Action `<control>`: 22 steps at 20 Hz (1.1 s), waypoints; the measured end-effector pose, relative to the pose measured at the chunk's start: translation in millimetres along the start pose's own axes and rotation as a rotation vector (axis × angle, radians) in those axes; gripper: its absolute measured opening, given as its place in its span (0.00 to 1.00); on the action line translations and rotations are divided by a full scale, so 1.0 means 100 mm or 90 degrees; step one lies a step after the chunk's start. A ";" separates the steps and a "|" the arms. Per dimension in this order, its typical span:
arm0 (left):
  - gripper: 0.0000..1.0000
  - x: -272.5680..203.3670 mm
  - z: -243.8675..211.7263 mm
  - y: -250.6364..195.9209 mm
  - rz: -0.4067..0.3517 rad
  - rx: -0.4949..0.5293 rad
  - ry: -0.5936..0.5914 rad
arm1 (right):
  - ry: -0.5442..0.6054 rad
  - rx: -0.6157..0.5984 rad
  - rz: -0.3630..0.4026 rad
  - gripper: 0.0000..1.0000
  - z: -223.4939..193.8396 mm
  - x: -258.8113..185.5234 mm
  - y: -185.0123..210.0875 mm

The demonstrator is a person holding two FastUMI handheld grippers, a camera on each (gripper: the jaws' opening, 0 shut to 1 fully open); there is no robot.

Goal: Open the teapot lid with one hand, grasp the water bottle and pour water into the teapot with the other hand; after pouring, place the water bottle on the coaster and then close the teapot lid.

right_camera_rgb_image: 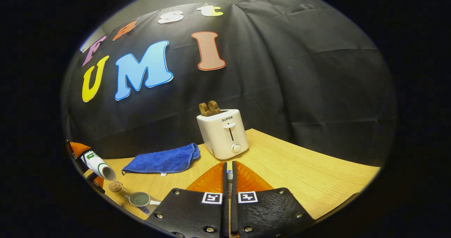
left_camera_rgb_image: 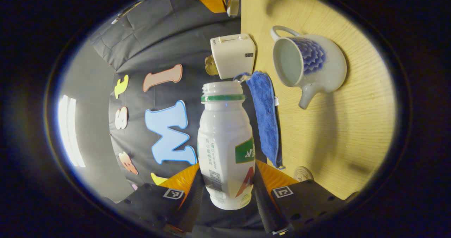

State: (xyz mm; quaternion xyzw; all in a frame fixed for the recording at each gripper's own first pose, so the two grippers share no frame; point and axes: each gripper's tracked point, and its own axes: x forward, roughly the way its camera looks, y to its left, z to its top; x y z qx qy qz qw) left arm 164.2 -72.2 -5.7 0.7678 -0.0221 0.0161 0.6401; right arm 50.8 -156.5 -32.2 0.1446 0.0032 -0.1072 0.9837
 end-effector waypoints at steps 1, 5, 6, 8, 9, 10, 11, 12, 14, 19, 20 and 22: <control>0.82 0.00 0.01 0.01 0.001 0.007 -0.001 | 0.001 -0.001 0.001 0.02 0.00 0.01 0.00; 0.82 0.03 0.02 0.02 0.003 0.010 -0.004 | 0.001 -0.002 0.004 0.02 0.00 0.00 0.01; 0.82 0.02 0.01 0.03 0.004 0.012 -0.004 | 0.002 -0.001 0.004 0.02 0.00 0.00 0.01; 0.82 0.01 0.02 0.03 0.003 0.018 -0.005 | 0.003 -0.001 0.004 0.02 -0.01 0.01 0.01; 0.82 0.02 0.02 0.02 0.004 0.021 -0.006 | 0.003 -0.001 0.003 0.02 -0.01 0.01 0.01; 0.82 0.02 0.02 0.03 0.004 0.025 -0.006 | 0.003 0.000 0.003 0.02 -0.01 0.01 0.01; 0.82 0.02 0.02 0.03 0.005 0.029 -0.007 | 0.004 0.000 0.003 0.02 0.00 0.01 0.01; 0.82 0.02 0.02 0.03 0.005 0.033 -0.007 | 0.004 0.000 0.004 0.02 -0.01 0.00 0.01; 0.82 0.03 0.01 0.03 0.005 0.039 -0.007 | 0.005 0.001 0.004 0.02 -0.02 0.01 0.01; 0.76 0.02 0.00 0.02 0.002 0.060 -0.011 | 0.007 0.002 0.007 0.02 -0.01 0.01 0.02; 0.76 0.01 -0.01 0.02 0.002 0.062 -0.010 | 0.006 0.002 0.007 0.02 -0.02 0.01 0.02; 0.76 0.02 -0.02 0.02 0.001 0.062 -0.009 | 0.007 0.004 0.008 0.02 -0.02 0.00 0.01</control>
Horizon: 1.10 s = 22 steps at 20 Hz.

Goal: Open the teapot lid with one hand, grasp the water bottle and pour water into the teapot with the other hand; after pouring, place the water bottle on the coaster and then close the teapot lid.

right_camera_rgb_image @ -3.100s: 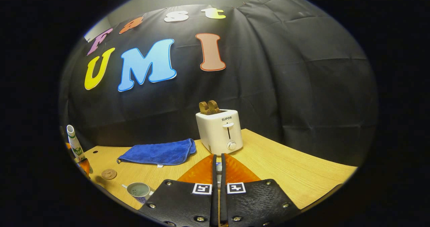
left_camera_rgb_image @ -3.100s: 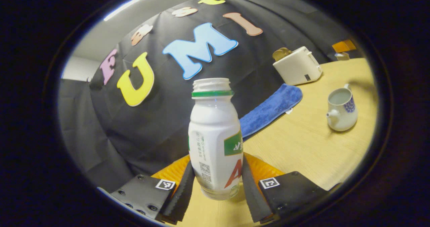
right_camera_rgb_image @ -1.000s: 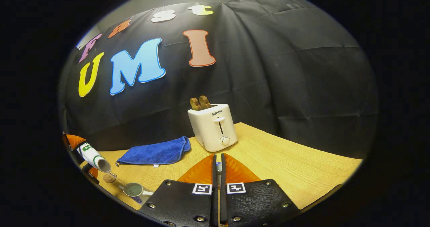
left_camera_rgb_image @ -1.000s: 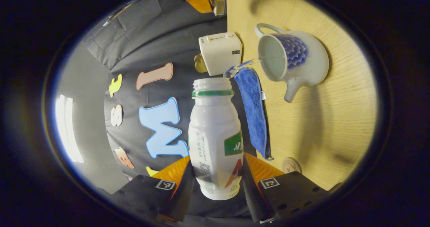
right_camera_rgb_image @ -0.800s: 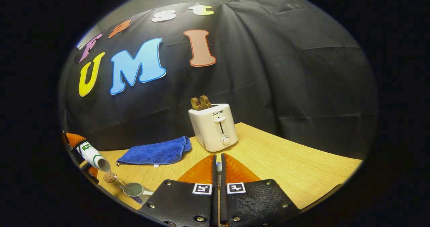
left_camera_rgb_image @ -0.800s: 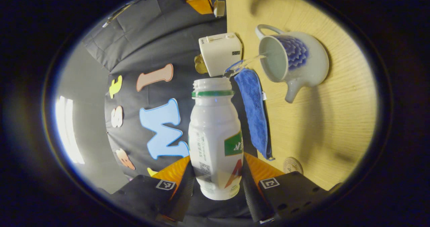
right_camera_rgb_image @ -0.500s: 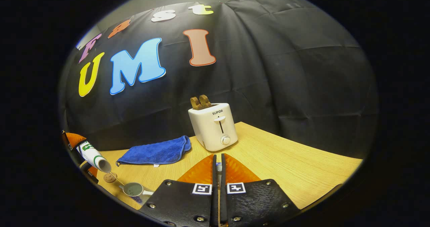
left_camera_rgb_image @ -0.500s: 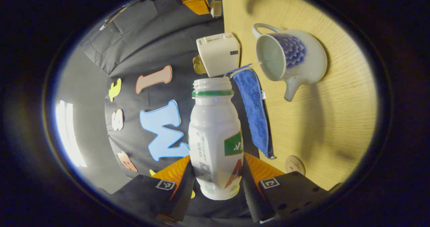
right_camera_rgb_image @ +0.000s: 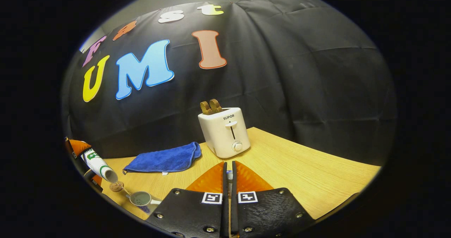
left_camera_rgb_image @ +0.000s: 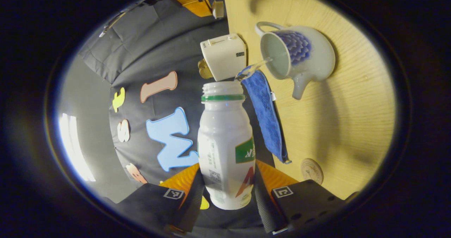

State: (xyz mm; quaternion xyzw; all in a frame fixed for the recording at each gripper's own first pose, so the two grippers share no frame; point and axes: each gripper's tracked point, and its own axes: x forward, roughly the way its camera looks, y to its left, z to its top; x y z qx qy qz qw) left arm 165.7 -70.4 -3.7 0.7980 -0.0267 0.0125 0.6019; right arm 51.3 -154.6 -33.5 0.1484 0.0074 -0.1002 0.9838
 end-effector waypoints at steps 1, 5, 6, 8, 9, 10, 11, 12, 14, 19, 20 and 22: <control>0.76 0.00 0.00 0.00 0.000 0.002 -0.001 | 0.001 0.000 0.000 0.02 0.00 0.01 0.01; 0.76 0.00 0.03 0.00 0.001 0.016 -0.006 | 0.002 0.000 0.001 0.02 0.00 0.01 0.01; 0.76 0.01 0.04 0.00 0.001 0.019 -0.008 | 0.001 0.000 0.000 0.02 0.00 0.01 0.00; 0.76 0.00 0.03 0.01 0.002 0.024 -0.009 | 0.002 0.003 0.000 0.02 -0.01 0.00 -0.01; 0.76 0.01 0.04 0.01 0.002 0.027 -0.010 | 0.003 0.003 0.000 0.02 -0.01 0.01 -0.01; 0.76 0.00 0.04 0.01 0.001 0.030 -0.010 | 0.004 0.004 0.000 0.02 -0.01 0.01 -0.01; 0.76 -0.01 0.04 0.01 0.001 0.033 -0.010 | 0.005 0.005 0.001 0.02 -0.01 0.01 -0.01; 0.76 0.00 0.04 0.02 0.002 0.038 -0.011 | 0.006 0.005 0.001 0.02 -0.02 0.01 0.00; 0.77 0.00 0.05 0.04 0.004 0.047 -0.014 | 0.006 0.005 0.002 0.02 -0.02 0.01 0.00; 0.76 0.00 0.06 0.05 0.005 0.054 -0.017 | 0.006 0.006 -0.001 0.02 -0.01 0.01 -0.01; 0.76 0.00 0.06 0.05 0.005 0.055 -0.016 | 0.008 0.006 -0.001 0.02 -0.03 0.02 -0.01; 0.76 0.00 0.06 0.05 0.005 0.062 -0.017 | 0.009 0.005 0.000 0.02 -0.03 0.02 0.00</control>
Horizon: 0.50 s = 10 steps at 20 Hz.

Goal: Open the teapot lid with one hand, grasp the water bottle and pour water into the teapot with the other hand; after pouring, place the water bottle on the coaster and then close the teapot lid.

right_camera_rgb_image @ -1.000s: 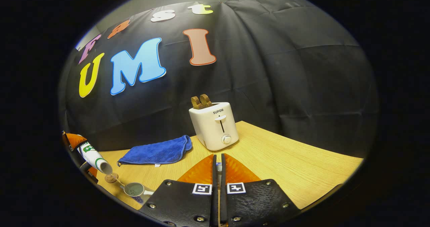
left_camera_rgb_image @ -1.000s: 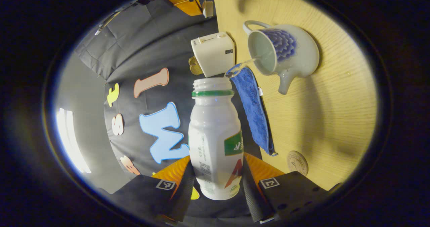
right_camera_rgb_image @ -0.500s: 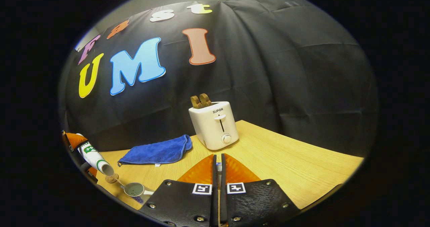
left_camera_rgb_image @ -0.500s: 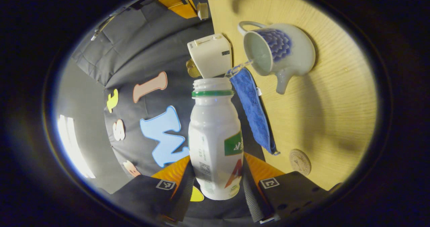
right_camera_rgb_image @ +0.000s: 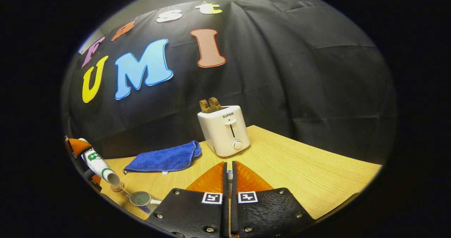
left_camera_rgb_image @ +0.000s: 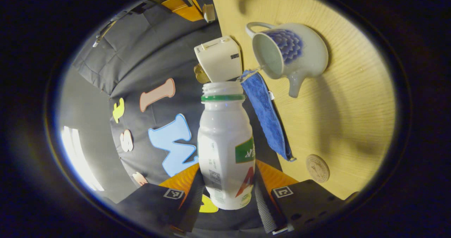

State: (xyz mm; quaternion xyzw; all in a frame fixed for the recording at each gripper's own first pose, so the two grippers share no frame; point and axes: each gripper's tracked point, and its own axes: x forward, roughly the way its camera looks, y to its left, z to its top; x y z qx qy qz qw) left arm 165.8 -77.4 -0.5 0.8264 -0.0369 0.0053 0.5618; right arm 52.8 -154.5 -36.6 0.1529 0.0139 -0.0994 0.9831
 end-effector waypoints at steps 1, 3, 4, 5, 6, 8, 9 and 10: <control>0.76 0.00 0.00 0.01 0.001 0.004 0.000 | 0.000 -0.001 0.001 0.02 0.00 0.00 0.01; 0.76 0.00 0.00 0.01 0.003 0.006 0.000 | 0.000 -0.002 0.002 0.02 0.00 0.00 0.01; 0.76 0.00 0.00 0.02 0.004 0.007 -0.001 | 0.001 -0.002 0.002 0.02 0.00 0.00 0.01; 0.76 0.00 0.01 0.03 0.005 0.009 -0.002 | 0.001 -0.002 0.002 0.02 0.00 0.00 0.01; 0.76 0.00 0.02 0.04 0.007 0.014 -0.003 | 0.002 -0.001 0.002 0.02 -0.01 0.01 0.01; 0.76 -0.01 0.03 0.05 0.009 0.023 -0.008 | 0.002 0.000 0.002 0.02 -0.01 0.00 0.01; 0.76 -0.01 0.04 0.05 0.009 0.027 -0.010 | 0.001 0.001 0.002 0.02 0.00 0.00 0.01; 0.76 -0.02 0.06 0.06 0.011 0.030 -0.012 | 0.001 0.002 0.002 0.02 0.00 0.00 0.00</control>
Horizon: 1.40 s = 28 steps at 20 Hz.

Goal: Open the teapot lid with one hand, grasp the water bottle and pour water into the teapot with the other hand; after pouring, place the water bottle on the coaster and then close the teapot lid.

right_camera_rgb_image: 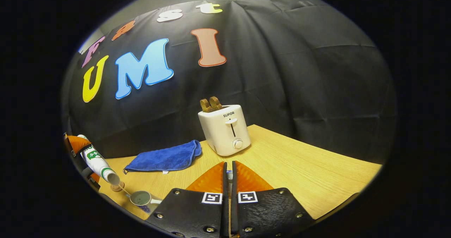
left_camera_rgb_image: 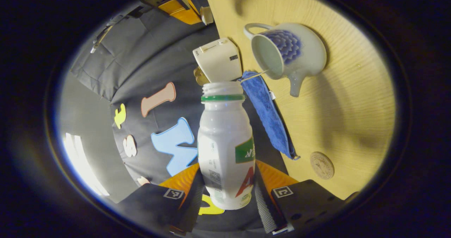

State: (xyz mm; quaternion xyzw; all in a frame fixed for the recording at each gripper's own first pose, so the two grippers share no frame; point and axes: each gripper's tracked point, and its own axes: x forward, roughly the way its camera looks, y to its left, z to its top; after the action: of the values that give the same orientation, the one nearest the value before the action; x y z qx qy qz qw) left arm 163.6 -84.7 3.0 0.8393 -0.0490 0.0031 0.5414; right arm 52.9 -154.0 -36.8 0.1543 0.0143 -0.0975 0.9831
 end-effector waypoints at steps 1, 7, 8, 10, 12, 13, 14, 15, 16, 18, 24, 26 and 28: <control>0.76 -0.01 0.01 0.00 0.001 0.004 -0.003 | 0.000 0.001 0.001 0.02 0.00 0.00 0.00; 0.76 0.00 0.09 0.06 0.007 0.047 -0.027 | 0.002 0.005 0.007 0.02 0.00 0.00 0.02; 0.76 0.00 0.09 0.08 0.008 0.054 -0.031 | 0.003 0.006 0.007 0.02 0.00 -0.01 0.01; 0.76 0.00 0.09 0.07 0.007 0.064 -0.037 | 0.002 0.009 0.007 0.02 0.00 0.00 0.01; 0.76 0.01 0.09 0.09 0.008 0.075 -0.040 | 0.002 0.011 0.007 0.02 0.00 0.00 0.01; 0.76 0.01 0.11 0.10 0.010 0.079 -0.042 | 0.003 0.012 0.008 0.02 0.00 0.00 0.01; 0.76 0.01 0.11 0.10 0.010 0.081 -0.044 | 0.003 0.012 0.009 0.02 0.00 0.00 0.01; 0.76 0.01 0.12 0.11 0.011 0.082 -0.046 | 0.004 0.012 0.010 0.02 0.00 0.00 0.02; 0.76 0.00 0.13 0.11 0.011 0.084 -0.048 | 0.004 0.012 0.010 0.02 0.00 0.00 0.02; 0.76 0.00 0.14 0.12 0.013 0.087 -0.051 | 0.004 0.014 0.010 0.02 -0.01 0.00 0.02; 0.76 0.02 0.14 0.13 0.017 0.082 -0.055 | 0.007 0.013 0.013 0.02 -0.02 0.01 0.02; 0.76 0.02 0.13 0.13 0.018 0.082 -0.053 | 0.008 0.011 0.015 0.02 -0.03 0.00 0.04; 0.76 0.03 0.12 0.12 0.015 0.070 -0.054 | 0.008 0.007 0.017 0.02 -0.02 0.01 0.05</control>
State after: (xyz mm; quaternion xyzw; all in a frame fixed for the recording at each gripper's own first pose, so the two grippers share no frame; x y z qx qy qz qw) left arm 165.4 -100.6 9.5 0.8666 -0.0815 -0.0236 0.4917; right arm 54.4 -149.1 -37.5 0.1607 0.0179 -0.0831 0.9833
